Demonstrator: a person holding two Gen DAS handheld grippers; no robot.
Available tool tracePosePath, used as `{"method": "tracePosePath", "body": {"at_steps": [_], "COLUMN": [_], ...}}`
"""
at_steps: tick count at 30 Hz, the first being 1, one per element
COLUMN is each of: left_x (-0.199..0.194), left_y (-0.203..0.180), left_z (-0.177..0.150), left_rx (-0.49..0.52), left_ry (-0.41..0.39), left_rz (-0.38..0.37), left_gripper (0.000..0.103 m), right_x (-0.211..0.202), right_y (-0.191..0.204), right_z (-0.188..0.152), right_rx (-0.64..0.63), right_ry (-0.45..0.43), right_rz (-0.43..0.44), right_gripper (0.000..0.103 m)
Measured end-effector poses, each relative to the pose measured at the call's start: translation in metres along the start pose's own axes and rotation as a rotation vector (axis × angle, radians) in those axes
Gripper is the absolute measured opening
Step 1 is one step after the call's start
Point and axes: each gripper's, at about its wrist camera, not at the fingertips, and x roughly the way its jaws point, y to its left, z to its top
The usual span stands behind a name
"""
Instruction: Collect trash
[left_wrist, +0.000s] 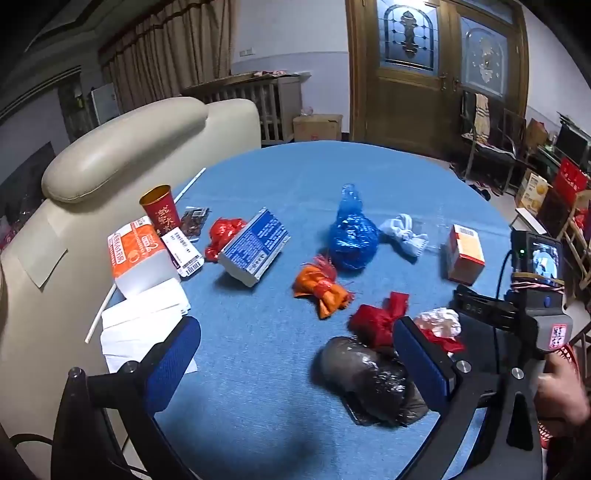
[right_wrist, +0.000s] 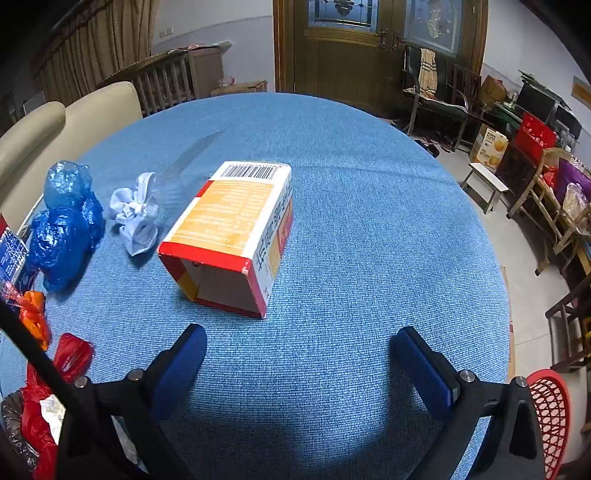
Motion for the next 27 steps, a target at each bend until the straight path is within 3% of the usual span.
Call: {"method": "tracePosePath", "body": {"at_steps": [5,9,13,20,27], "left_x": [-0.005,-0.01,-0.022,-0.037,-0.054], "left_y": [0.001,0.006,0.015,0.021,0.015], "left_z": [-0.004,-0.004,-0.004,-0.015,-0.016], "left_rx": [0.009,0.004,-0.006,-0.024,-0.015], "left_ry": [0.012,0.006,-0.018,-0.035,-0.067], "left_rz": [-0.003,0.012,0.03,0.049,0.053], "left_gripper": [0.103,0.103,0.103,0.103,0.103], "right_x": [-0.001,-0.008,-0.052,-0.173,-0.234], "right_y": [0.001,-0.005,-0.015,-0.019,0.004], "right_z": [-0.001,-0.004,-0.021,-0.042,-0.06], "right_rx": [-0.009,-0.023,-0.023,-0.097,-0.184], "right_ry": [0.007,0.098,0.013,-0.159,-0.212], "right_rz": [0.005,0.029,0.015,0.022,0.039], "right_gripper": [0.103,0.103,0.103,0.103,0.103]}}
